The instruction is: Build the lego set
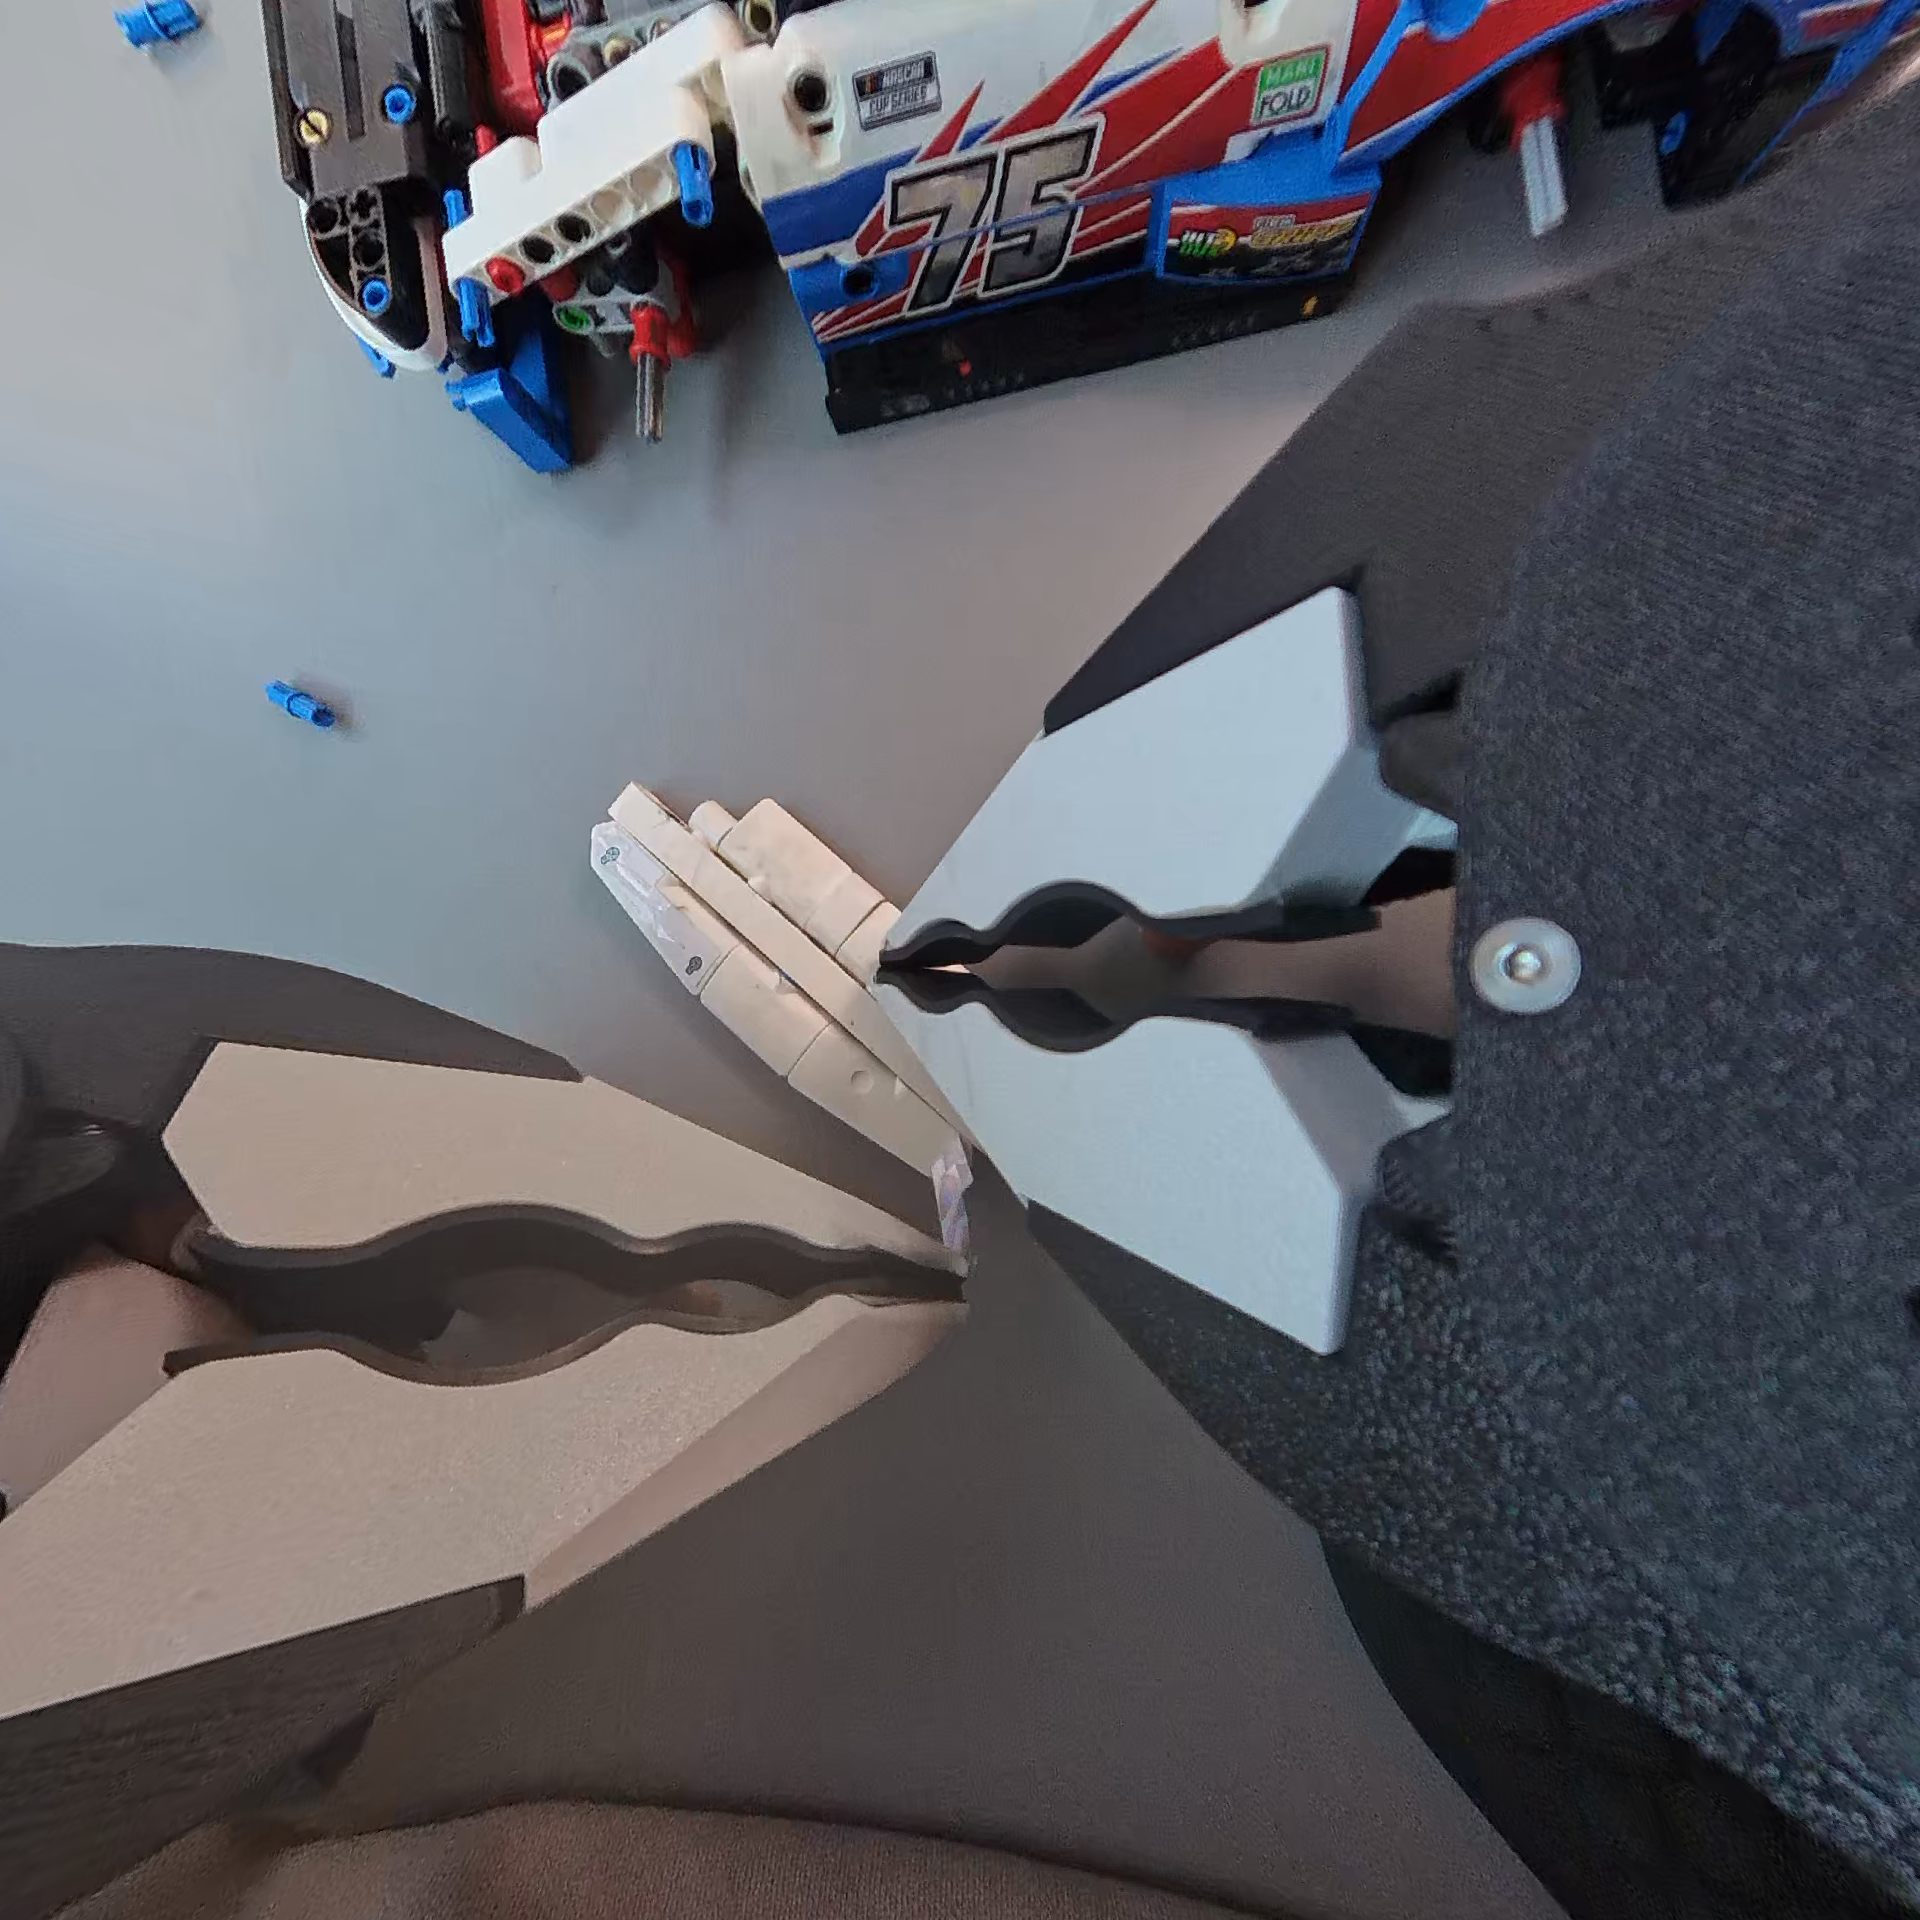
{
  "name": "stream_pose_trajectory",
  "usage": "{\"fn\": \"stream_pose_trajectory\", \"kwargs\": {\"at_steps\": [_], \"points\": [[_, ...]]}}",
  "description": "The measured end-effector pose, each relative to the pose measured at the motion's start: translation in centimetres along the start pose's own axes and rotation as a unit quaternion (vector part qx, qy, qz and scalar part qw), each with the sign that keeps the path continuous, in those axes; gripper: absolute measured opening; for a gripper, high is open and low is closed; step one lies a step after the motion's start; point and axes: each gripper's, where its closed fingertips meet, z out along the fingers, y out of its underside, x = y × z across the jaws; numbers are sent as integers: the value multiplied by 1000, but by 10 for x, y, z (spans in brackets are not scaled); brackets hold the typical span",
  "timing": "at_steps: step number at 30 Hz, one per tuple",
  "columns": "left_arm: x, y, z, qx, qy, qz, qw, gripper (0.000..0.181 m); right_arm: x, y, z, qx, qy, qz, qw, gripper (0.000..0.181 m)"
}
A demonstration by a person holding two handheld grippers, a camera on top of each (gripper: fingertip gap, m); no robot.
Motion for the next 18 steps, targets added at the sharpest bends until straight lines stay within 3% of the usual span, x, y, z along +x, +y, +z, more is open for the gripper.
{"fn": "stream_pose_trajectory", "kwargs": {"at_steps": [7, 12, 15, 18], "points": [[9, -9, -5, 14, 16, 4, 1000, 0, 2, 0, 0, 2, 2, 6, 1000, 0], [-6, -12, -18, 30, 33, -70, 997, 0, 8, -8, -23, 58, 0, 44, 997, 5], [-14, -12, -28, 41, 56, -125, 990, 0, 1, 5, -35, 41, 7, 41, 998, 12], [-17, -14, -38, 53, 83, -155, 983, 0, -23, 15, -27, 20, -1, 57, 998, 20]]}}
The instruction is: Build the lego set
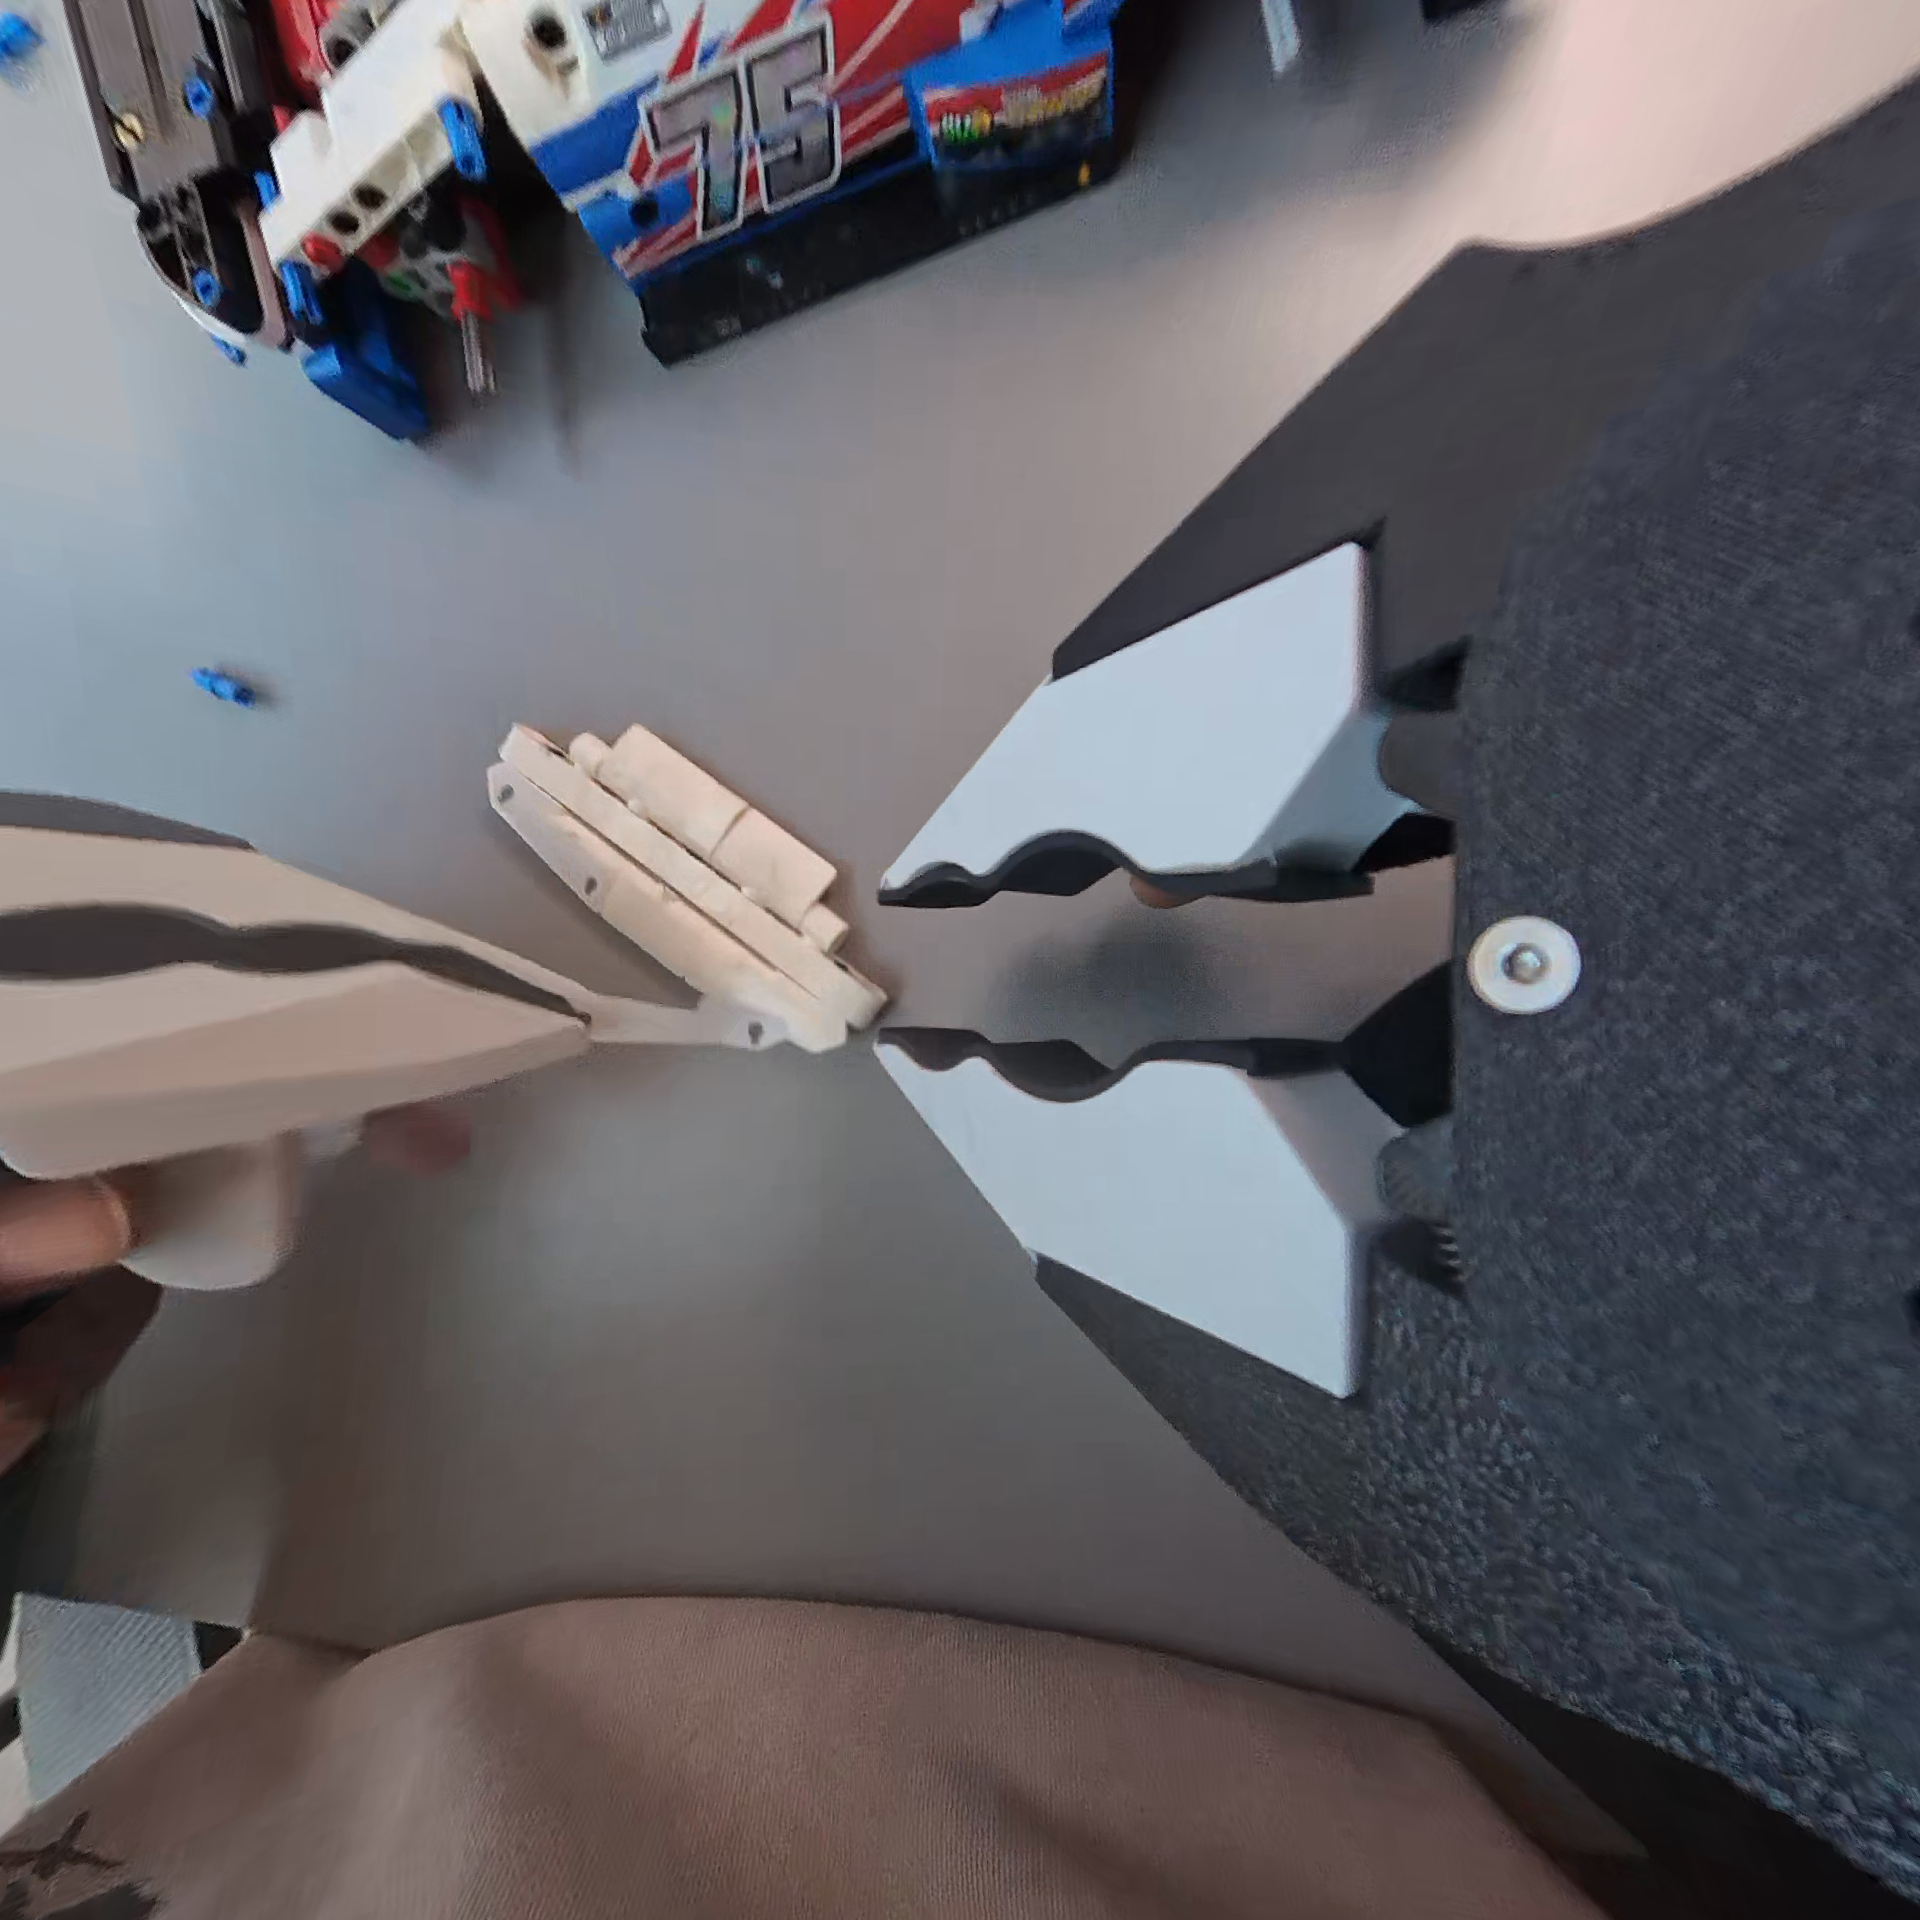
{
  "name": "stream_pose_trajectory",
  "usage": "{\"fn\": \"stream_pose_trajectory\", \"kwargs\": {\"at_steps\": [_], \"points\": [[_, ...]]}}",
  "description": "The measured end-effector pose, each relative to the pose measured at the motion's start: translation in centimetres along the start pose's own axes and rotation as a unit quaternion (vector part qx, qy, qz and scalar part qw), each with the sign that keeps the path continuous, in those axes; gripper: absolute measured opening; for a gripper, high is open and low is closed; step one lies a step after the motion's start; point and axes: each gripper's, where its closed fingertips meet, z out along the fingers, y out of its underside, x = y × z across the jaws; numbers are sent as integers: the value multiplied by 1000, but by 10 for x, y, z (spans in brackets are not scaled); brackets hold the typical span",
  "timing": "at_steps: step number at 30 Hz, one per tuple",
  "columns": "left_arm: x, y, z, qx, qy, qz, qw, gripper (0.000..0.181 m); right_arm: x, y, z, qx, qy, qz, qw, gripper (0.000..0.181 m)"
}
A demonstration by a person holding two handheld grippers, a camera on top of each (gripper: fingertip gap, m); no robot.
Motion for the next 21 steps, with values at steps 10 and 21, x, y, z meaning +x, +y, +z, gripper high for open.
{"fn": "stream_pose_trajectory", "kwargs": {"at_steps": [10, 21], "points": [[-6, 7, 3, -31, 31, -33, 999, 0, -2, 7, 14, -39, 34, -39, 998, 7], [-16, 5, 11, -3, 19, -83, 996, 0, 3, 9, -1, 30, 14, -36, 999, 15]]}}
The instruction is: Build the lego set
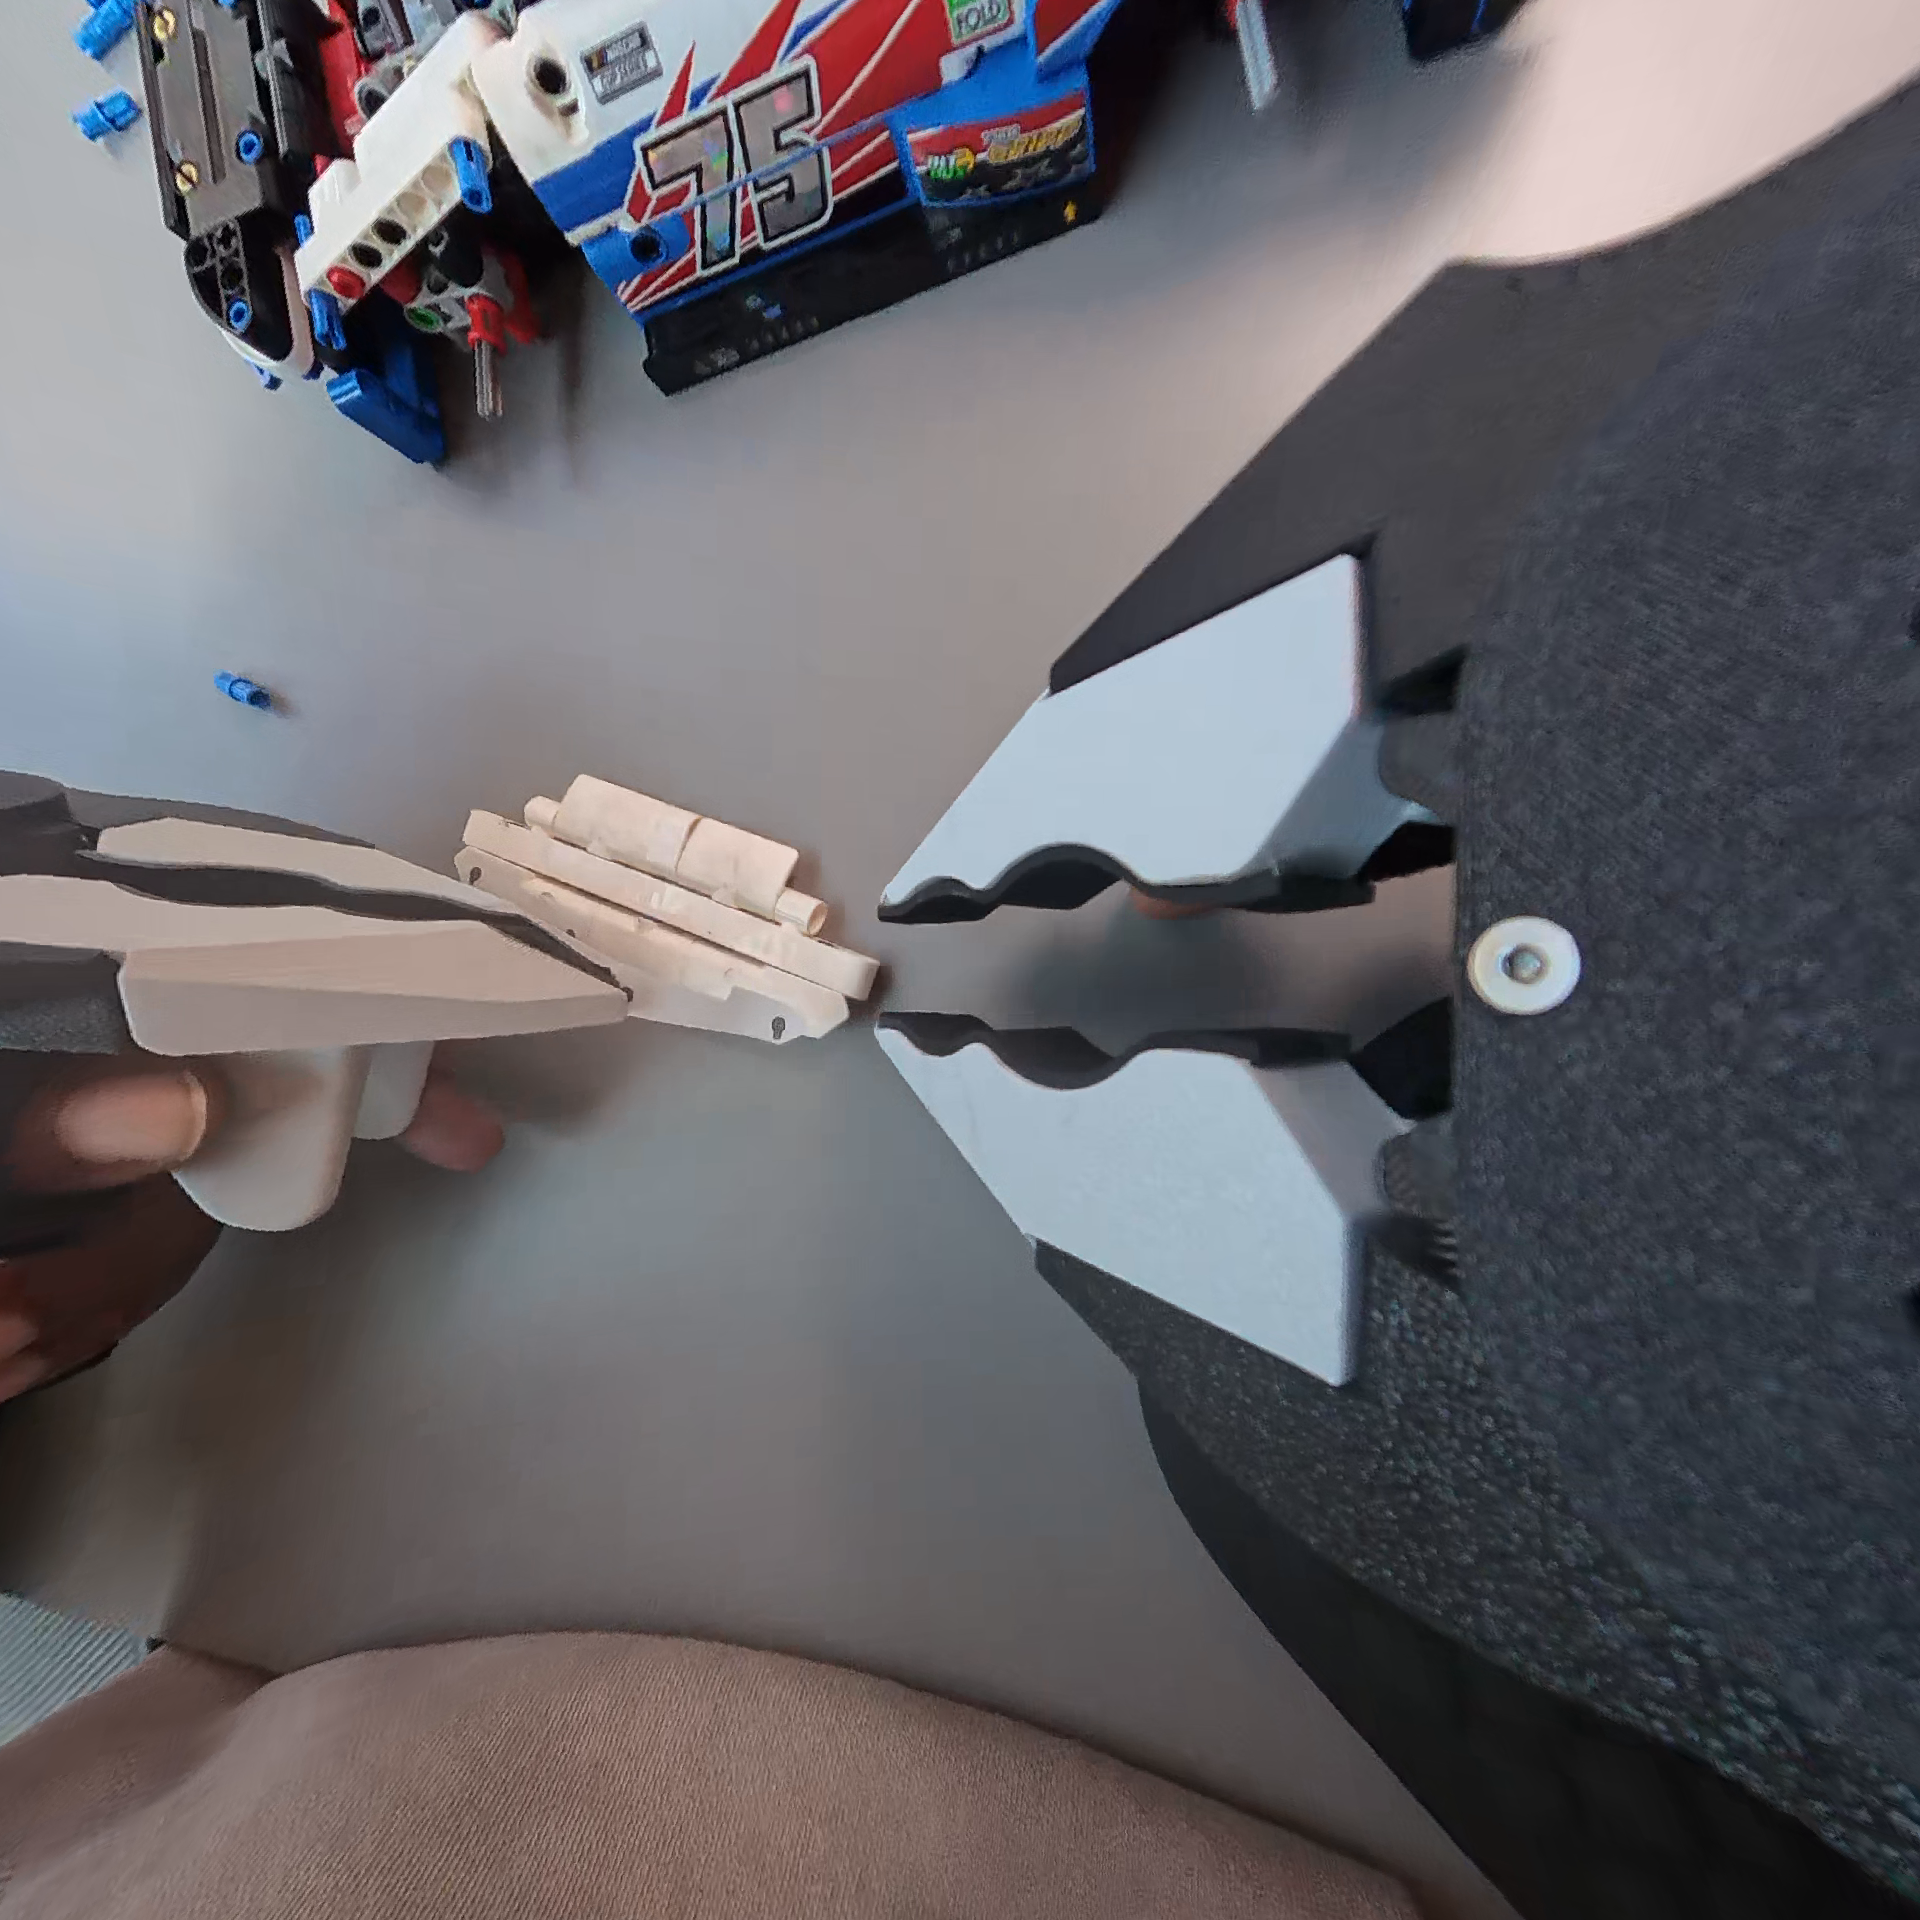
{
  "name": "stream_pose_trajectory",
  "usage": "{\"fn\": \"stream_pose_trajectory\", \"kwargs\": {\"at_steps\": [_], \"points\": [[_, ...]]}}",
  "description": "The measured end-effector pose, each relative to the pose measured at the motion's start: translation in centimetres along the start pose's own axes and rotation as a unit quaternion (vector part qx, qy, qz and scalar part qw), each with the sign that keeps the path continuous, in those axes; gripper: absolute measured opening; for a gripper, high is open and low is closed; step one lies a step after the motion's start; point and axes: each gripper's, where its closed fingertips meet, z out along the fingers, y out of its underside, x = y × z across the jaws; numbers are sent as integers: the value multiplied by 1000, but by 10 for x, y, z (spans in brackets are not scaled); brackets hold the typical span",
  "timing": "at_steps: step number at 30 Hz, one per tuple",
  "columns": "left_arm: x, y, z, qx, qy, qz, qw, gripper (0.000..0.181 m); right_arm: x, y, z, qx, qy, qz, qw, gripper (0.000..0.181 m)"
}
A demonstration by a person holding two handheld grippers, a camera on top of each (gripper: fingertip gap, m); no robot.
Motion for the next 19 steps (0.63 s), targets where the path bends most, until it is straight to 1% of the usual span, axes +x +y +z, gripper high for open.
{"fn": "stream_pose_trajectory", "kwargs": {"at_steps": [3, 6, 10, 19], "points": [[1, 0, 2, 5, 0, -12, 1000, 0, -4, -2, 0, 21, -7, 8, 1000, 11], [1, -1, 3, 12, -7, -14, 1000, 0, -3, -3, -2, 28, -7, 11, 1000, 9], [-2, -1, 2, 17, -16, -21, 999, 0, -5, -4, -2, 29, -3, -3, 1000, 6], [-3, 0, 4, 19, -25, -25, 999, 0, -11, -8, 1, 22, -3, -17, 1000, 8]]}}
